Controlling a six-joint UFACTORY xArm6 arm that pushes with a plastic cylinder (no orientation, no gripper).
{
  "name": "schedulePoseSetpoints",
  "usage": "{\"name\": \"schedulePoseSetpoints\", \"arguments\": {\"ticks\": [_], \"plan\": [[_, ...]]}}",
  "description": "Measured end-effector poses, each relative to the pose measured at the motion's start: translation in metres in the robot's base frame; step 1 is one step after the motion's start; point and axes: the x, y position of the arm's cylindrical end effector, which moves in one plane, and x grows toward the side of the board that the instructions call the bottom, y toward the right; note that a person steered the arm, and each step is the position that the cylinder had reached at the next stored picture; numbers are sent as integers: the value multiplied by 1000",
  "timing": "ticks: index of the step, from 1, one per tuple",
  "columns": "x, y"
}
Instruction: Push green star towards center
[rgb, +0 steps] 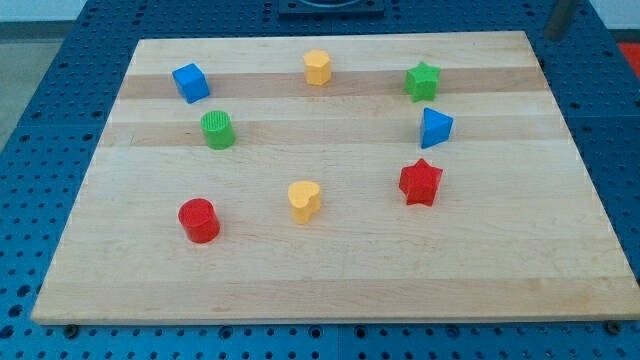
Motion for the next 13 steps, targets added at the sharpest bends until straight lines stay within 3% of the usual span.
{"name": "schedulePoseSetpoints", "arguments": {"ticks": [5, 7, 8, 9, 10, 11, 13], "plan": [[2, -34], [45, -94], [66, -94], [120, -94], [124, -94], [172, -121], [181, -152]]}}
